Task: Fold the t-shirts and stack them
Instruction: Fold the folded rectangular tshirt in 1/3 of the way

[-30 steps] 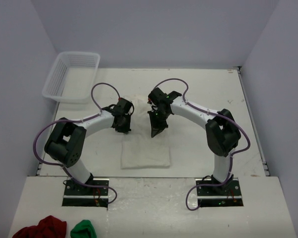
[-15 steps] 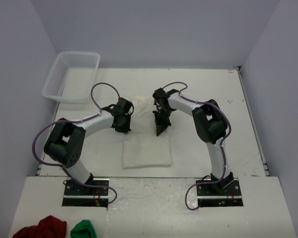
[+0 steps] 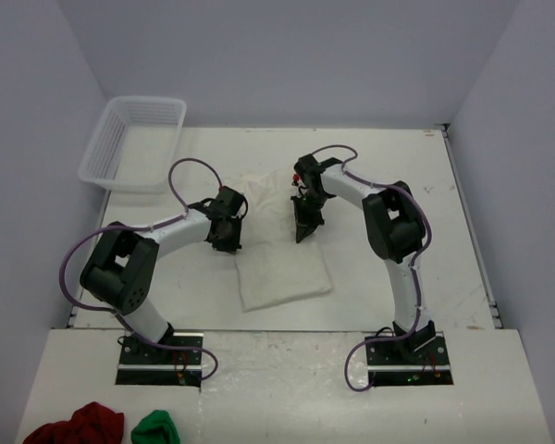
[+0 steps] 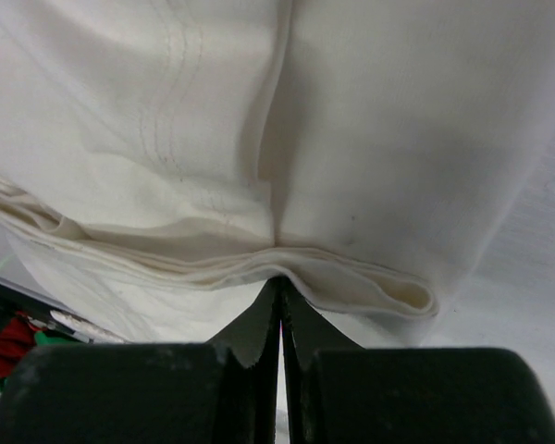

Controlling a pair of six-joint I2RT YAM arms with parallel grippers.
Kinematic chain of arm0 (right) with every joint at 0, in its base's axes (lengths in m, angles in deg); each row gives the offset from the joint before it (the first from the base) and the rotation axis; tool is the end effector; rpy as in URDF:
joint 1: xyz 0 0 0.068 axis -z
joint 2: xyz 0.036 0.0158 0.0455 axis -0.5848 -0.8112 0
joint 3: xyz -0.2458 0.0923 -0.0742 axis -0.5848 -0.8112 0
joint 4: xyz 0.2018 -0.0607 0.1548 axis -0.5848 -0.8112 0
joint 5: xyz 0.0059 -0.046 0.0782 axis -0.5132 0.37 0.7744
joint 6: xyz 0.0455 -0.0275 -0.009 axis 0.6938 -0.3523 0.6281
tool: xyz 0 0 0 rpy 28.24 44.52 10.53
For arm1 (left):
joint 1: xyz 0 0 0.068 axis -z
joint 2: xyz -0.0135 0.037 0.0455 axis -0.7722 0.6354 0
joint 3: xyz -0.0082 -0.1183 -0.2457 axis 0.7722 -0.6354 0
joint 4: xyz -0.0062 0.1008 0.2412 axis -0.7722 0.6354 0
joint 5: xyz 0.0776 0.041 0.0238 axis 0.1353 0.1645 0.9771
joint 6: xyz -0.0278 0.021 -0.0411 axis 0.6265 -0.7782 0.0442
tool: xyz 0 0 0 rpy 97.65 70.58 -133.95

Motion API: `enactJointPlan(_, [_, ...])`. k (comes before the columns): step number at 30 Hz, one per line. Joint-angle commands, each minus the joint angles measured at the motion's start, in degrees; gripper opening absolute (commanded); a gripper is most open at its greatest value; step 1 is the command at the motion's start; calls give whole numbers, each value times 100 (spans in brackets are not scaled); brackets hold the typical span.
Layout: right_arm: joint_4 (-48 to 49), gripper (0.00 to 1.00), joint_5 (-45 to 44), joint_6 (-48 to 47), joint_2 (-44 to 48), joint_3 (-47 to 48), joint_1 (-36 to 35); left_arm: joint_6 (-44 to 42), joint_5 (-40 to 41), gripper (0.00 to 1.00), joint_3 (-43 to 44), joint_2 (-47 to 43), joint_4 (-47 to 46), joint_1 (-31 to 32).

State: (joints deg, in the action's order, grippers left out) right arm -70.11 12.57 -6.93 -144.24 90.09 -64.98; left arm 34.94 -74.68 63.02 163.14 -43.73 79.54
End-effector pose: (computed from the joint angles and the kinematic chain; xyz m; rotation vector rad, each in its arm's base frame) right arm 0.3729 0.2218 0.1438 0.1499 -3.0176 -0.5218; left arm 0.2682 -0.1461 0.1595 0.0156 2.7815 -0.1774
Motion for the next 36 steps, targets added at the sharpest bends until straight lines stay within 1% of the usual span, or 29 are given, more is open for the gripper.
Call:
enactJointPlan(1, [161,0,-30,-291,662,-214,-8,-162,158,0,82,-98,-9,-43])
enactJointPlan(3, [100,0,39,-379,995,-233,1,-145,404,0,117,-168,62,-43])
enactJointPlan(5, [3,3,5,-414,1250,-259,-16,-75,728,0,170,-387,176,-43])
enactJointPlan(6, [-58,4,-108,-414,1530,-233,-8,-57,869,0,275,-458,263,-43])
enactJointPlan(7, [-163,8,-153,-432,1690,-207,-16,13,1167,0,354,-633,473,-34])
enactJointPlan(9, [-409,12,-197,-432,2075,-93,-8,75,1423,0,555,-809,702,-34])
enactJointPlan(10, [-523,21,-223,-389,2191,-57,-8,171,1616,5,635,-941,965,-34])
enactJointPlan(11, [-629,25,-232,-379,2297,-31,1,215,1687,11,697,-985,1098,-25])
enactJointPlan(12, [-743,32,-250,-371,2411,-109,1,268,1723,16,802,-1029,1238,-25])
enactJointPlan(13, [-753,44,-267,-292,2690,-205,10,382,1715,22,855,-1056,1553,-25])
enactJointPlan(14, [-762,51,-242,-265,2832,-328,19,435,1662,25,882,-1074,1678,-25])
enactJointPlan(15, [-727,65,-215,-230,3103,-617,27,496,1583,27,839,-1170,1853,-25])
enactJointPlan(16, [-675,74,-189,-204,3228,-793,27,610,1348,30,786,-1240,1907,-25])
enactJointPlan(18, [-508,87,-206,-134,3465,-1380,45,603,952,34,585,-1529,1882,10])
enactJointPlan(19, [-455,91,-206,-107,3667,-1575,62,594,506,36,522,-1627,1881,10])
enactJointPlan(21, [-236,94,-145,-11,3870,-2199,124,646,73,39,320,-1942,1881,10])
enactJointPlan(22, [-139,94,-84,7,4062,-2410,141,707,-312,40,241,-2040,1881,10])
enactJointPlan(23, [-68,94,-13,16,4125,-2630,229,751,-568,40,84,-2119,1881,10])
enactJointPlan(24, [80,94,-4,42,4187,-3041,282,804,-745,40,4,-2242,1864,10])
enactJointPlan(25, [178,94,13,43,4257,-3245,352,813,-1138,40,-75,-2278,1855,10])
enactJointPlan(26, [370,94,144,16,4388,-3639,509,883,-1238,40,-198,-2348,1890,19])
enactJointPlan(29, [608,93,312,-36,4530,-4203,721,936,-1528,41,-470,-2541,1846,19])
enactJointPlan(31, [802,93,514,-28,4539,-4380,765,972,-1712,45,-594,-2629,1802,19])
enactJointPlan(33, [995,91,829,130,4574,-4574,766,989,-1853,45,-761,-2560,1855,19])
enactJointPlan(36, [1328,89,1067,445,4722,-4872,757,1007,-2029,45,-902,-2515,1907,36])
